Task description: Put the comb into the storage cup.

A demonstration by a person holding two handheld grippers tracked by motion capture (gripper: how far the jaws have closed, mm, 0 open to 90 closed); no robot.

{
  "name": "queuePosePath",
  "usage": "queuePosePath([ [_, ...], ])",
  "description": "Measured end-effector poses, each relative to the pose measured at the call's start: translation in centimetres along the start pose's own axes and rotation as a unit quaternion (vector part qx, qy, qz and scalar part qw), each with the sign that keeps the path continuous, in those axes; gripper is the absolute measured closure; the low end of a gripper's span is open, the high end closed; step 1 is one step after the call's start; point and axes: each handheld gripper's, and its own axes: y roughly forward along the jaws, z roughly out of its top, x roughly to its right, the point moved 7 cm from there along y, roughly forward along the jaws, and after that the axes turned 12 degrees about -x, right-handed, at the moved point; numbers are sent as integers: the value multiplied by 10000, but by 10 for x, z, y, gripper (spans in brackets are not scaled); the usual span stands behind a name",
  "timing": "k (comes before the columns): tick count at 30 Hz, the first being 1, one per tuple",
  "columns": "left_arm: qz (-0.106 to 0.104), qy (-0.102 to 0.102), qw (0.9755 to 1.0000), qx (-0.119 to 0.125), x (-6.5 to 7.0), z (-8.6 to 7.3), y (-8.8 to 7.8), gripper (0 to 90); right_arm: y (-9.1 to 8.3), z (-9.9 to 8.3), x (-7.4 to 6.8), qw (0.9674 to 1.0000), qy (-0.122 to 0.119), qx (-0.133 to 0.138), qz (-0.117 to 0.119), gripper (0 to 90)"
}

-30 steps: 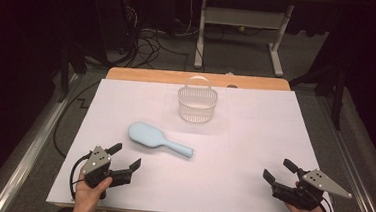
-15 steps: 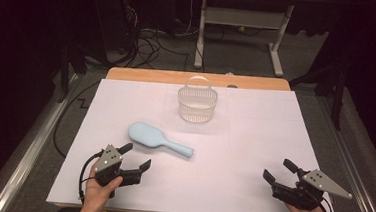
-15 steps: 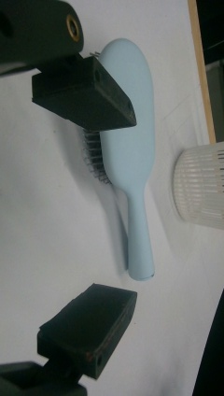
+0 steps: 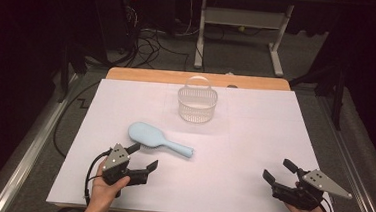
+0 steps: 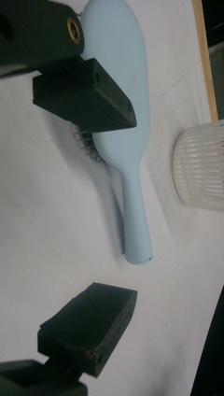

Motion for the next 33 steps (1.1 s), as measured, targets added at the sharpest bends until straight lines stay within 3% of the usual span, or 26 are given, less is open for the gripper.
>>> queuePosePath([
  [18,-190,89,9998,-7,11,22,17,176,0,0,-1,10000,13,-9,21,168],
  [26,-170,117,9998,6,12,30,22,184,0,0,-1,10000,12,-13,31,168],
  [33,-229,47,9997,44,14,38,28,189,1,0,-1,10000,8,-15,36,168],
])
